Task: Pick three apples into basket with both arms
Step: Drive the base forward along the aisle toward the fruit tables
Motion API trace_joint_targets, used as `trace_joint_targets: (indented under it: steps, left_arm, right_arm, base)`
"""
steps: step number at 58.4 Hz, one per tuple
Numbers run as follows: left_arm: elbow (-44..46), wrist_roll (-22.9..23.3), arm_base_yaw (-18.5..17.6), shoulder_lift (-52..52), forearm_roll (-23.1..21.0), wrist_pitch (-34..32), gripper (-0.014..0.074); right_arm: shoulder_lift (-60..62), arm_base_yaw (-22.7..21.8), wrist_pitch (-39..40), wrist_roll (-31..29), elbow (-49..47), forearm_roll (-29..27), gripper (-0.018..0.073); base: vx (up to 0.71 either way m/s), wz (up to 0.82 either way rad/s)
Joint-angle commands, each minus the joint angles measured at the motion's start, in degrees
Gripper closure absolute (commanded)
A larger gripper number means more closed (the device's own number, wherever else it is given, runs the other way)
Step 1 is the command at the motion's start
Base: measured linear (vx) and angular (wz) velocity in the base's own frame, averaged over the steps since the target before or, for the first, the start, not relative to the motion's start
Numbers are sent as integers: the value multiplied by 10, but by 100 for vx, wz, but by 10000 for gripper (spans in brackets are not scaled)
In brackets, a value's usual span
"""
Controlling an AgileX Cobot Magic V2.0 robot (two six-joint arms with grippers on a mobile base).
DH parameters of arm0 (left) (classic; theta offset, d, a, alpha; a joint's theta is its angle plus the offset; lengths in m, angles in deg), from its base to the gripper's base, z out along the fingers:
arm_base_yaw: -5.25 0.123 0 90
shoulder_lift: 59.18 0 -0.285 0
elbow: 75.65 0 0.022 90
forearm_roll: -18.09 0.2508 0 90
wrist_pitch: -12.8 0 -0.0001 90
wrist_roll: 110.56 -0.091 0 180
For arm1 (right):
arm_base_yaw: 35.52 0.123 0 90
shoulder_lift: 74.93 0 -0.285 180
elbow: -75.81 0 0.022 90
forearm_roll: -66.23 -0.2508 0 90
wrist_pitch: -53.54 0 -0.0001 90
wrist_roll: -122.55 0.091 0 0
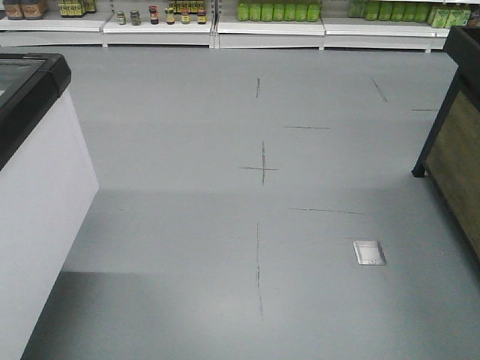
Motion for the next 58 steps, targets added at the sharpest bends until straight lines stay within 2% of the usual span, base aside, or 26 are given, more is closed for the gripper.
trace_joint_targets:
  steps: [1, 58]
  left_arm:
    - [15, 5, -3, 8, 1, -40, 602]
    - [15, 5, -3, 8, 1, -40, 602]
  right_arm:
    - [7, -2, 43, -4, 7, 4, 564]
    - [7, -2, 43, -4, 7, 4, 564]
  base:
    - [21, -13]
    - [22, -17]
